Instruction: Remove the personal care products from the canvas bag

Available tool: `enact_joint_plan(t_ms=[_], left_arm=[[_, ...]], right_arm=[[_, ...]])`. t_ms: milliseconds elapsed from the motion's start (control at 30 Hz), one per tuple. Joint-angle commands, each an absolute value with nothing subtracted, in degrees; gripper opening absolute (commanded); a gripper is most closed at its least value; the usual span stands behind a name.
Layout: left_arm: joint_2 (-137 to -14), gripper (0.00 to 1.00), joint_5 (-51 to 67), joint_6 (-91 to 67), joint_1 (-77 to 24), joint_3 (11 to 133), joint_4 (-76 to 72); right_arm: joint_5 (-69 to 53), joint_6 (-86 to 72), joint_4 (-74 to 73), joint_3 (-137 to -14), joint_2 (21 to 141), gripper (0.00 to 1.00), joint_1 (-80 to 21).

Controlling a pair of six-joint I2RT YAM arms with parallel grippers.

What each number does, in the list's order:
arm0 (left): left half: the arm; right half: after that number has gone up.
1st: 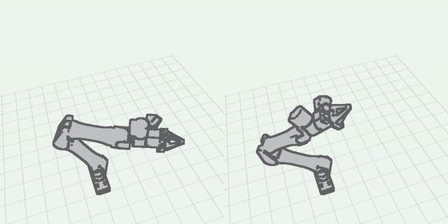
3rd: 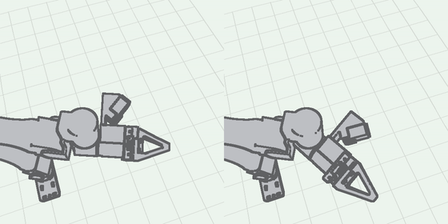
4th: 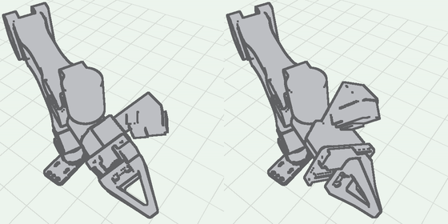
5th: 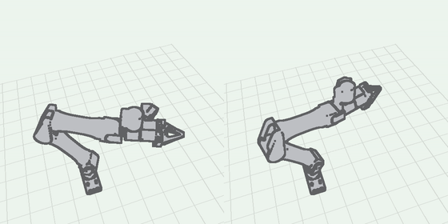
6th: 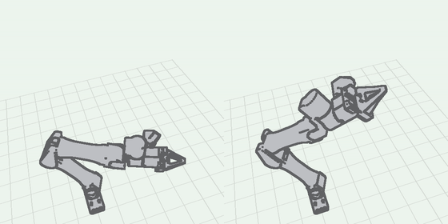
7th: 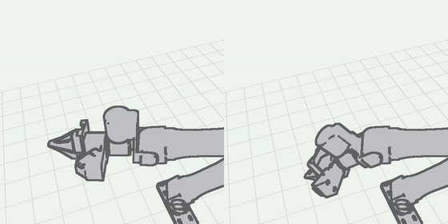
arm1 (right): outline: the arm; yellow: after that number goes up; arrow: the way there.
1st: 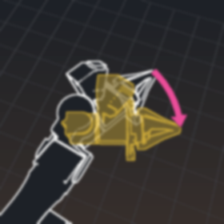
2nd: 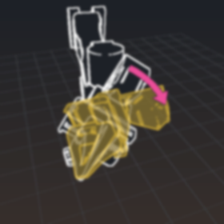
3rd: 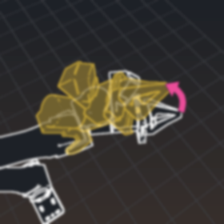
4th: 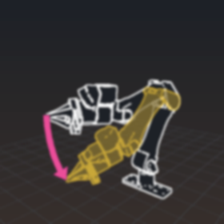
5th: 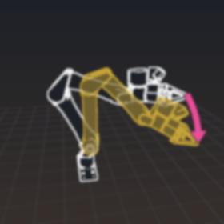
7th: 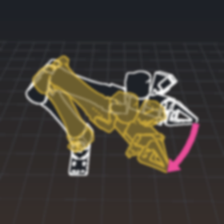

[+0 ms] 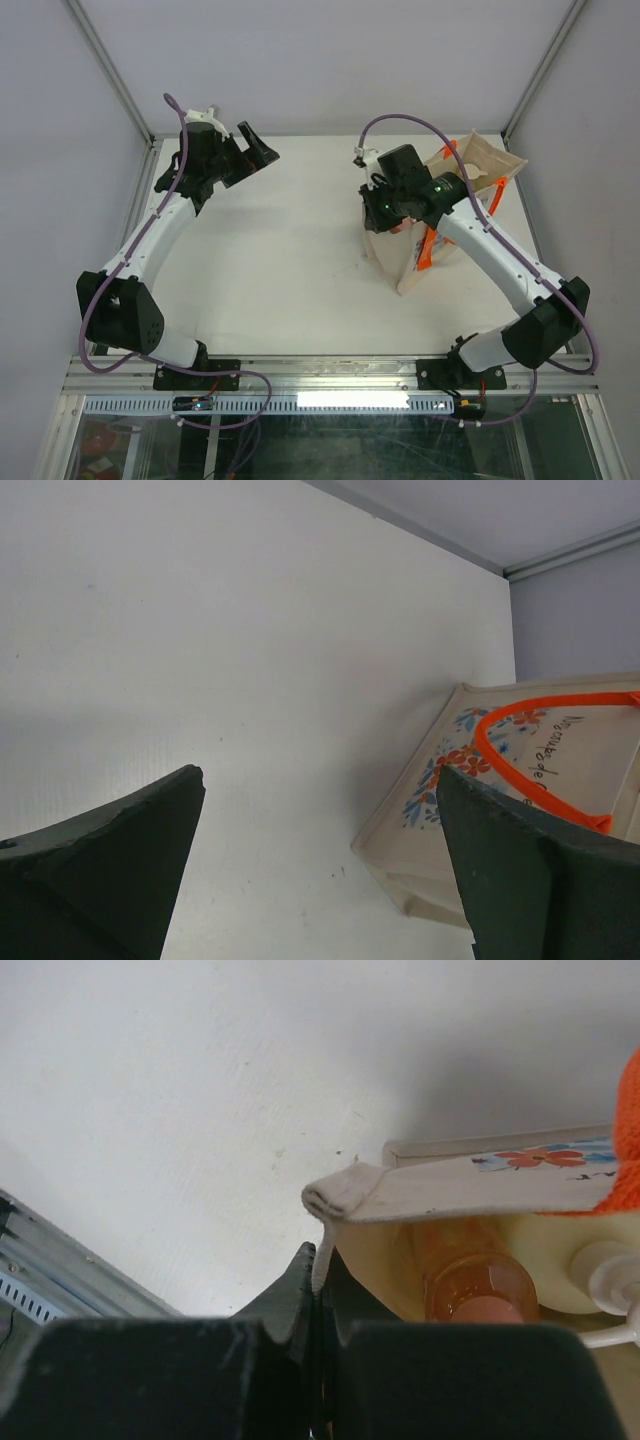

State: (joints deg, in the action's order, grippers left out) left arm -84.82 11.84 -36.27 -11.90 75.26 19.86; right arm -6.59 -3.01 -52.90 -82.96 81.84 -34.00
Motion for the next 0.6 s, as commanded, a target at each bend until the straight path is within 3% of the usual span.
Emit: enact_joint_plan(t_ms=[0, 500, 567], left_arm=[[-82.0, 0.99, 13.7, -36.3, -11.8, 75.8, 16.6], [-78.5, 0.99, 13.9, -35.1, -11.8, 76.5, 17.7], [-78.7, 0.99, 14.2, -35.1, -11.9, 76.8, 17.7]], right_arm=[[-17.7, -5.1, -48.2, -88.1, 82.7, 0.0, -40.5], [-24.5, 1.3, -42.4, -90.0, 85.2, 0.0, -49.9], [-23.1, 1.1, -42.3, -89.5, 84.5, 0.14, -49.9]])
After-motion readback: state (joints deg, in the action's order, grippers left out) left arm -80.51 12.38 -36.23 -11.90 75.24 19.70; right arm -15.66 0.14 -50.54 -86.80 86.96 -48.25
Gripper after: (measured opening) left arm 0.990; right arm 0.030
